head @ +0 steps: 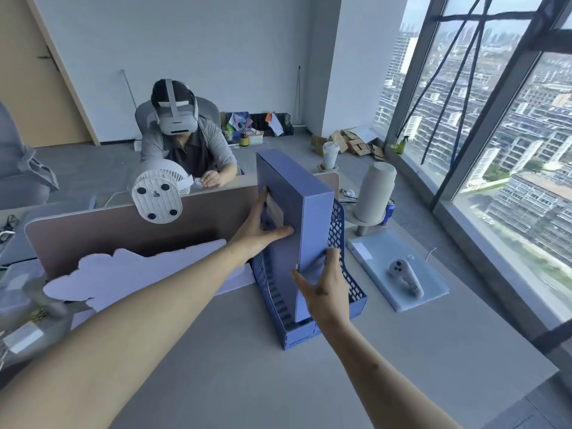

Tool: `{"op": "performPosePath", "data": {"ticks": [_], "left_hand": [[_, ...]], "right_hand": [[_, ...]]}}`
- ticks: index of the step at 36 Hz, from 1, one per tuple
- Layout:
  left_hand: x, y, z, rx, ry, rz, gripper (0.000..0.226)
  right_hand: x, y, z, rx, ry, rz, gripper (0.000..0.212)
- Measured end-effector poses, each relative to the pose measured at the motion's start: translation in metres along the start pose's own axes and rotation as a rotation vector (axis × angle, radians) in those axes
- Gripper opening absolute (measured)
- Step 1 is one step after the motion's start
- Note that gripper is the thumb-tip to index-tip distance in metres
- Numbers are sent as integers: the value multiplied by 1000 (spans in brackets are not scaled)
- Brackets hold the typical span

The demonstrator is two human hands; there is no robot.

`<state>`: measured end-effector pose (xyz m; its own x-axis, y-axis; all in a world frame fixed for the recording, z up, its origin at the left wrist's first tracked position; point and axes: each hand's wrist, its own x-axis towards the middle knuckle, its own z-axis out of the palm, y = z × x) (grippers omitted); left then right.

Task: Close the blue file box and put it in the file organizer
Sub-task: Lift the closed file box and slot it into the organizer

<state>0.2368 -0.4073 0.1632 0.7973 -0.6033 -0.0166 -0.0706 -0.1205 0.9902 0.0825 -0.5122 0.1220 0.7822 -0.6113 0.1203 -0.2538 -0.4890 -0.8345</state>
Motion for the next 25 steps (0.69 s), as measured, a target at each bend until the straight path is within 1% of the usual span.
{"op": "performPosePath", "data": {"ticks": [3, 8, 12, 15, 25], "left_hand": [[0, -12, -2, 44, 8, 50, 112], [-5, -29, -3, 98, 28, 101, 122], [-12, -43, -3, 121, 32, 92, 127], [-16, -48, -1, 159, 78, 90, 126], [-12, -52, 0, 194, 108, 109, 126]], "right_hand": [[-1, 13, 12, 52, -4, 41, 54], [-9, 31, 26, 118, -10, 50, 48], [-13, 42, 35, 170, -25, 80, 46], [-11, 44, 39, 199, -13, 63, 48], [-8, 42, 48, 285, 12, 75, 48]]}}
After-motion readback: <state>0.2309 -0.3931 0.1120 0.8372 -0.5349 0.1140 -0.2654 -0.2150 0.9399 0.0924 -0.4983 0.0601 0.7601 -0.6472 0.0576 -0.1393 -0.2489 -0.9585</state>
